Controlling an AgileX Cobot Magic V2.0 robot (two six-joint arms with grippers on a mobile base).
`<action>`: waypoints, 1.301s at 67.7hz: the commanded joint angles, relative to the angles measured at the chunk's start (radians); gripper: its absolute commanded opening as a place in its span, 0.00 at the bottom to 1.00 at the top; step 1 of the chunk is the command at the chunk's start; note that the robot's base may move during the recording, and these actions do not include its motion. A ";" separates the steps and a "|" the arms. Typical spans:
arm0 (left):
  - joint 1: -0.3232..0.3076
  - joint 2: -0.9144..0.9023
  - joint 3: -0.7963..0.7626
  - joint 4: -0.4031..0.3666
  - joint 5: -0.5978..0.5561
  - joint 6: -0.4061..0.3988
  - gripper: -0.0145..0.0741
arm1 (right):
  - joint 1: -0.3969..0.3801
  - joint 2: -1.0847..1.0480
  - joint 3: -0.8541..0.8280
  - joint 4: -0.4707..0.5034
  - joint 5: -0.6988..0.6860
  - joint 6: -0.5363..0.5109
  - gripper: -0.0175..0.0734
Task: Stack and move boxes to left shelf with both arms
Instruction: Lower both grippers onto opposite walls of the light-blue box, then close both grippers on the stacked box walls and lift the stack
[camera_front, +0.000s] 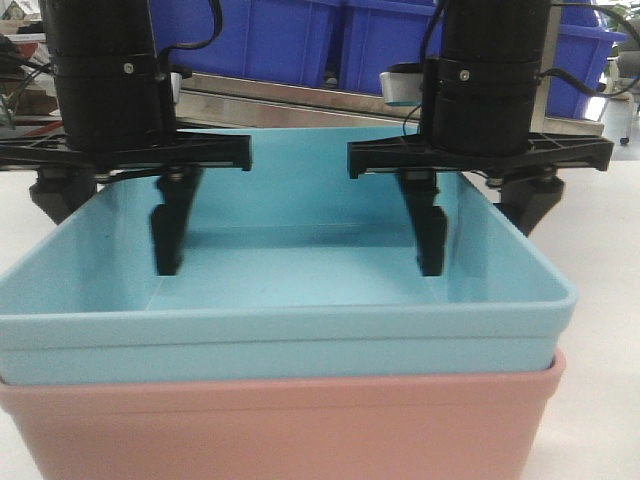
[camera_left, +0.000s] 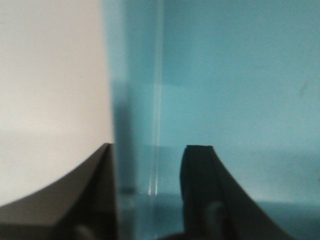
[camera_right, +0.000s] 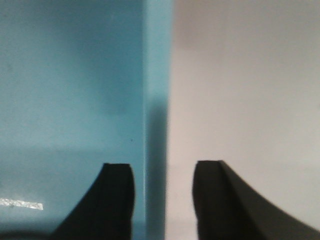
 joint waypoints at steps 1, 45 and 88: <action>-0.007 -0.047 -0.027 -0.011 -0.006 -0.023 0.14 | -0.002 -0.049 -0.034 -0.016 0.010 -0.004 0.31; -0.007 -0.047 -0.027 -0.011 0.004 -0.031 0.16 | -0.002 -0.049 -0.034 -0.016 0.015 -0.004 0.25; -0.093 -0.134 -0.105 -0.030 0.198 -0.086 0.16 | 0.016 -0.260 -0.034 -0.016 0.165 0.086 0.25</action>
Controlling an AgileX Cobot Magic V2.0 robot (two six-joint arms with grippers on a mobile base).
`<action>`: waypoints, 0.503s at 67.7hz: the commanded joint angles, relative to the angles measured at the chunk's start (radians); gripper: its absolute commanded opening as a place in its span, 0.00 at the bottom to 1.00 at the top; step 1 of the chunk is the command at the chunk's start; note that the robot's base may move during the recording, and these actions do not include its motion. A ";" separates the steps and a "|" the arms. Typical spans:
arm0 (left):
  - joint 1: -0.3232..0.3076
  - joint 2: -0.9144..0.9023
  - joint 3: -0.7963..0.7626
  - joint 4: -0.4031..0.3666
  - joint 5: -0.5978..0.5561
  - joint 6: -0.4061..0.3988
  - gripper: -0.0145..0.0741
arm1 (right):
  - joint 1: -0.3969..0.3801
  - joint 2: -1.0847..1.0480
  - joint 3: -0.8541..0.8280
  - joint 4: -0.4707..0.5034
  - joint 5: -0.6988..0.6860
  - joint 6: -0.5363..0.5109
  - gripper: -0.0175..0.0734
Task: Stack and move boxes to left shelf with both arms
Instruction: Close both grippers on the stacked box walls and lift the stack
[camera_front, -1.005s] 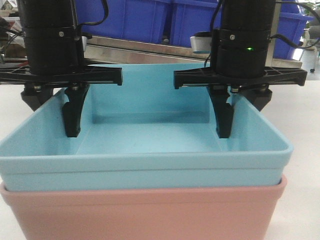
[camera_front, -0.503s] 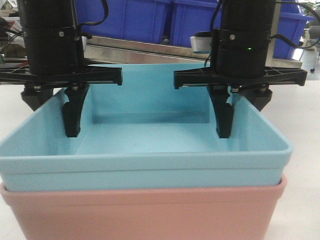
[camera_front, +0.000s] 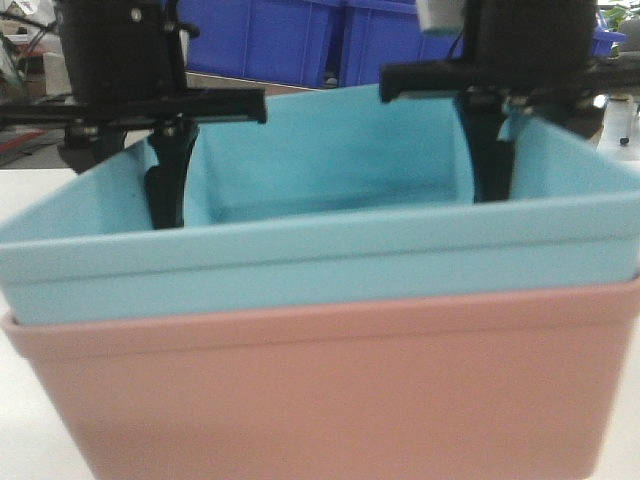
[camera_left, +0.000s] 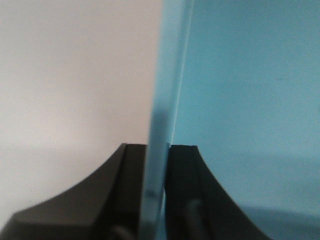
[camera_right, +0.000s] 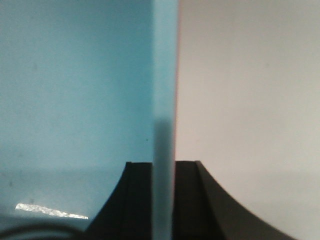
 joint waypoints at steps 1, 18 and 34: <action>-0.052 -0.096 -0.025 -0.014 0.123 -0.057 0.16 | 0.018 -0.092 -0.032 0.009 0.025 0.013 0.25; -0.157 -0.195 0.084 0.051 0.123 -0.172 0.16 | 0.105 -0.155 0.045 0.009 0.028 0.026 0.25; -0.206 -0.306 0.178 0.053 0.122 -0.230 0.16 | 0.160 -0.256 0.149 -0.024 0.021 0.130 0.25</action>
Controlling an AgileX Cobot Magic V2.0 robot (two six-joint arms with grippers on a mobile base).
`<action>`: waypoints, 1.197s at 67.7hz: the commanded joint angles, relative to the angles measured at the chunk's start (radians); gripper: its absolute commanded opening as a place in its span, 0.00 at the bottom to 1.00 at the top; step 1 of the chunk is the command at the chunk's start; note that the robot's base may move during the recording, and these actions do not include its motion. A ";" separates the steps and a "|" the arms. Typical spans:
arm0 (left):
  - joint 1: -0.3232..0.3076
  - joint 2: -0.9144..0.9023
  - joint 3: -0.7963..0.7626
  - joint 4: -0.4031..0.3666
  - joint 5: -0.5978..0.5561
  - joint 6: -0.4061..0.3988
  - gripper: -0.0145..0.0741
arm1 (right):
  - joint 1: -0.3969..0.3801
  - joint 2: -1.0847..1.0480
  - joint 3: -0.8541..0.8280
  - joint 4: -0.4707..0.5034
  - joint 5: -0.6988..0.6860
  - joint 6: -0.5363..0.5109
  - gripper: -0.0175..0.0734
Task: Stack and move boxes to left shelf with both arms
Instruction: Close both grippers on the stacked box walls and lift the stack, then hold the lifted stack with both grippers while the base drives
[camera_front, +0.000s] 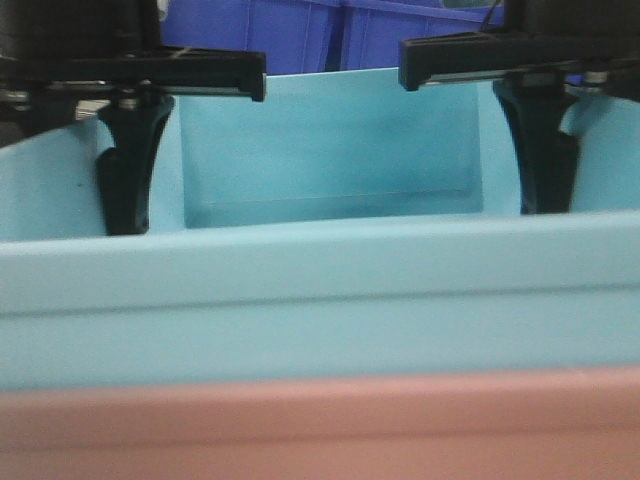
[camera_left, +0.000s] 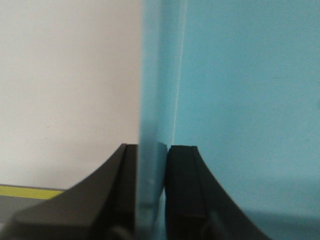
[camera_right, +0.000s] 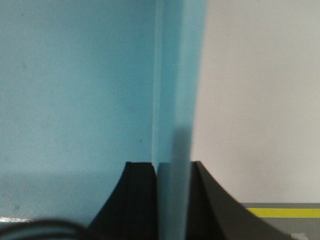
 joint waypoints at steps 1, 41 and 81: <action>-0.034 -0.096 0.002 -0.023 0.084 -0.053 0.16 | 0.026 -0.093 -0.001 0.007 -0.023 0.047 0.25; -0.048 -0.240 0.081 -0.048 0.084 -0.087 0.16 | 0.176 -0.153 0.045 -0.048 0.019 0.158 0.25; -0.098 -0.242 0.147 -0.039 0.084 -0.135 0.16 | 0.213 -0.167 0.074 -0.058 0.045 0.223 0.25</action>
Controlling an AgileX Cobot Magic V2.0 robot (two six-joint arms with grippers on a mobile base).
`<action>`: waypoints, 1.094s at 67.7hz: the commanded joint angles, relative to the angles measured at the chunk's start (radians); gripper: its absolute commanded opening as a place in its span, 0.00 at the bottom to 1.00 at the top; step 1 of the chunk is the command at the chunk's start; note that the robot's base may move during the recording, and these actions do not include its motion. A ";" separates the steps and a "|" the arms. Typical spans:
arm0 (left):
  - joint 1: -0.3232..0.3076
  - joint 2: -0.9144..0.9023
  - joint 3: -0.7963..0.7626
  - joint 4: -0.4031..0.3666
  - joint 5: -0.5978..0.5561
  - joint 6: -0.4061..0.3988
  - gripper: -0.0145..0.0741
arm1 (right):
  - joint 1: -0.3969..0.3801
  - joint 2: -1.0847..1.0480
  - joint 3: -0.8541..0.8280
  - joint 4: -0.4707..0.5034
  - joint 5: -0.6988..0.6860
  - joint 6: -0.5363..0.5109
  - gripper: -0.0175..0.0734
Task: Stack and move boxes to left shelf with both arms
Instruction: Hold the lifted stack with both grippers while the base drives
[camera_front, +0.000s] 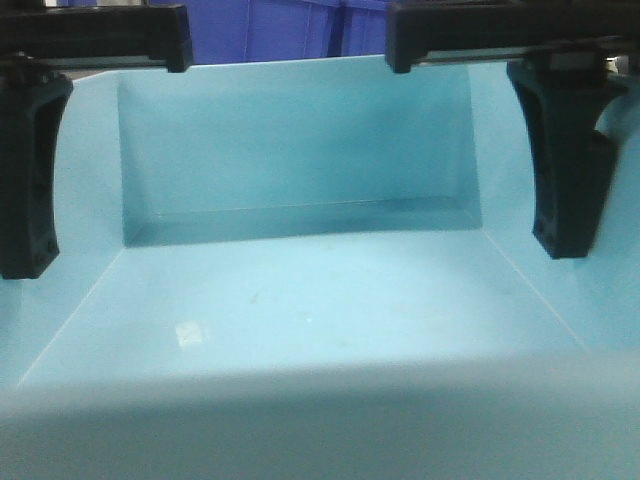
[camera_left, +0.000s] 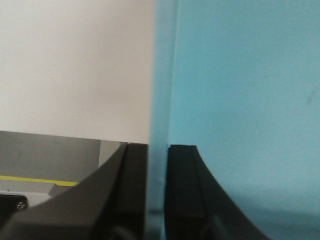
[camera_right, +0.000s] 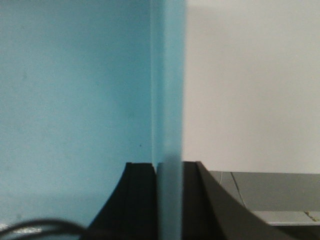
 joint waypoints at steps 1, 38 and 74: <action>-0.013 -0.039 -0.033 -0.018 0.083 -0.016 0.16 | 0.018 -0.048 -0.016 -0.014 0.043 0.027 0.25; -0.013 -0.039 -0.033 -0.018 0.083 -0.016 0.16 | 0.023 -0.056 -0.010 -0.026 0.023 0.028 0.25; -0.013 -0.039 -0.033 -0.018 0.083 -0.016 0.16 | 0.022 -0.056 -0.010 -0.026 0.027 0.028 0.25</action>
